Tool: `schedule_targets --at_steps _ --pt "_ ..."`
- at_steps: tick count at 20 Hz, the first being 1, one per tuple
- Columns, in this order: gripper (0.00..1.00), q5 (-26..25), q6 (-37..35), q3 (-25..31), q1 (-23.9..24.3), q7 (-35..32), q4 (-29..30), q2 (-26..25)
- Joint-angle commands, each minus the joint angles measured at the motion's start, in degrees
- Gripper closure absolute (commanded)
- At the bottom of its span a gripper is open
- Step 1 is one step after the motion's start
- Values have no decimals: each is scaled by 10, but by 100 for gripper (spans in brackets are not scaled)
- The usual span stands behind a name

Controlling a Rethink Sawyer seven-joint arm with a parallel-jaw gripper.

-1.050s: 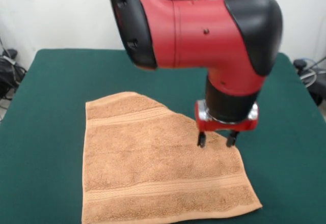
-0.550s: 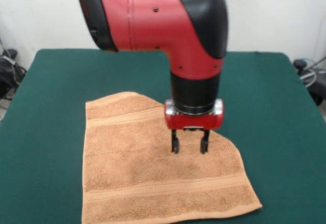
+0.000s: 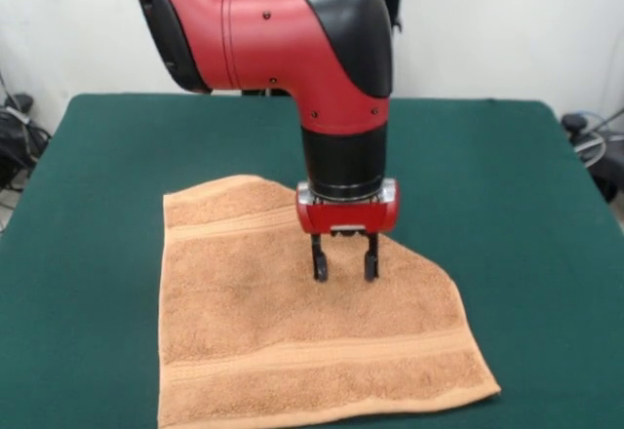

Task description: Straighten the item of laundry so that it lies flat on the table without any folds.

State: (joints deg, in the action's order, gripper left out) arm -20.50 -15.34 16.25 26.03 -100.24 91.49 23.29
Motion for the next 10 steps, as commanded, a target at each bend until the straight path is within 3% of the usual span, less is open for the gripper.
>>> schedule_targets --at_steps 1,10 --pt "0 -32 -2 57 13 -4 104 26" --pt "0 -34 38 34 -8 -34 69 -16"
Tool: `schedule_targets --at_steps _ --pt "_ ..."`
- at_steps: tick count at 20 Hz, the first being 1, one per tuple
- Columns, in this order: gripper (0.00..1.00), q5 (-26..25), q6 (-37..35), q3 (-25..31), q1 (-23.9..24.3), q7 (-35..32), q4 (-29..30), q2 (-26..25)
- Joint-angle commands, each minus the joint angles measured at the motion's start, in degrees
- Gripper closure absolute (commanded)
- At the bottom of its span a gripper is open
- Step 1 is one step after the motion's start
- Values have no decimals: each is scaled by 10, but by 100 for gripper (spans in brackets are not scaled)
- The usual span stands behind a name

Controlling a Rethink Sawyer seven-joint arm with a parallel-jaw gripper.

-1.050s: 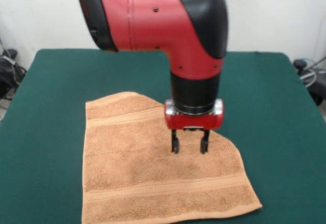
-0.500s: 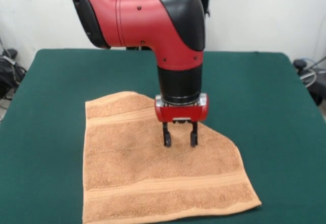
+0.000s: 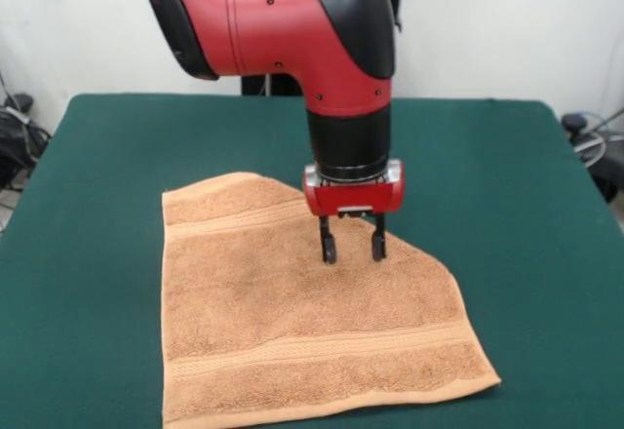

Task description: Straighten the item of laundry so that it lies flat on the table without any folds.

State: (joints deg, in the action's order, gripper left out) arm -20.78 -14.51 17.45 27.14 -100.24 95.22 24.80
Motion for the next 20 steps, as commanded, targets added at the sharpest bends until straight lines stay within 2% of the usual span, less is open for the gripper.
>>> schedule_targets --at_steps 1,8,10,13,16,20 --pt "0 -32 30 17 -24 -36 30 -31" --pt "0 -36 42 -6 -43 -51 48 -20" --pt "0 -35 11 -4 -42 -32 40 -11" --pt "0 -1 -138 27 -4 44 6 42" --pt "0 8 -218 33 -10 78 -46 67" --pt "0 -7 -206 38 -10 63 -55 50"
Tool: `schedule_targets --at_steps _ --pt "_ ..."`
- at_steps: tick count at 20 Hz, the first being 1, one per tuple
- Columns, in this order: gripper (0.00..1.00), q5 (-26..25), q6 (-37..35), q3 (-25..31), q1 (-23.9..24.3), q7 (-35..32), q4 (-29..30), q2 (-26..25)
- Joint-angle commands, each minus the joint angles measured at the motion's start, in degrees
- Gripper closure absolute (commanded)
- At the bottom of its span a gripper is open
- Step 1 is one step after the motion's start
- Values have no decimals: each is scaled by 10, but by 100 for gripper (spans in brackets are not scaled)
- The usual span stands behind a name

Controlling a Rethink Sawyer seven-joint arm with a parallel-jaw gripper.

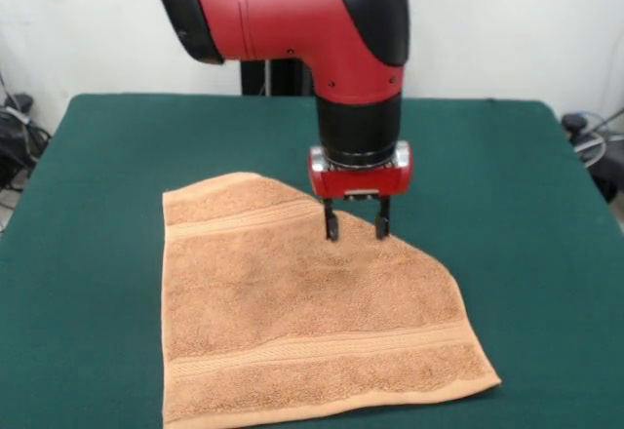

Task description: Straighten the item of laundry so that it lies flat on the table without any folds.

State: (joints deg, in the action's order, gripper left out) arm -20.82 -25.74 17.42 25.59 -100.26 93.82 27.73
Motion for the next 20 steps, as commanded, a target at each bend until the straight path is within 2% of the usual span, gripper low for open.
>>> schedule_targets --at_steps 1,5,8,15,20 --pt "0 -17 -74 39 7 56 -32 16" --pt "0 -54 20 34 22 22 34 12" --pt "0 -61 38 34 33 17 79 36" --pt "0 -92 94 31 39 7 87 10" --pt "0 -99 102 32 41 2 88 5"
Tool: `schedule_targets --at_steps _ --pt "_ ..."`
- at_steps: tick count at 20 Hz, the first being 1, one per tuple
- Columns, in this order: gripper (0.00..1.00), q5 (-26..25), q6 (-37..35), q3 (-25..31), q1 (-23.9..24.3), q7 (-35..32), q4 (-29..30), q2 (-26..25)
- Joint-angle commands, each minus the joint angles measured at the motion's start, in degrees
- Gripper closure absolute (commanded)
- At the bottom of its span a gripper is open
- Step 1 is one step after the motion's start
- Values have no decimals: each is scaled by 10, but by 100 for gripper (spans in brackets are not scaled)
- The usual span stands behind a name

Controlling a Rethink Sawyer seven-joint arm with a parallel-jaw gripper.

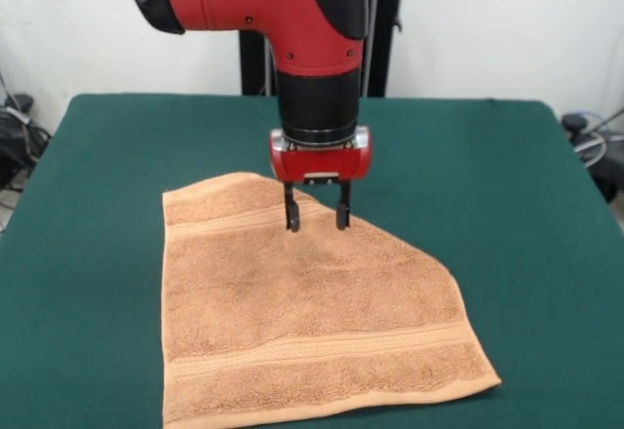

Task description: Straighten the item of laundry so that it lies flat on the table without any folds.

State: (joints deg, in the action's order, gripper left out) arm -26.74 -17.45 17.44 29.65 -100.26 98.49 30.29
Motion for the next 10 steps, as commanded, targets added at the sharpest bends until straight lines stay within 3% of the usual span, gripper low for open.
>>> schedule_targets --at_steps 1,5,10 --pt "0 -40 20 31 -1 0 42 -21" --pt "0 -35 9 33 2 -7 46 -15" --pt "0 -32 -86 87 78 105 4 -35"
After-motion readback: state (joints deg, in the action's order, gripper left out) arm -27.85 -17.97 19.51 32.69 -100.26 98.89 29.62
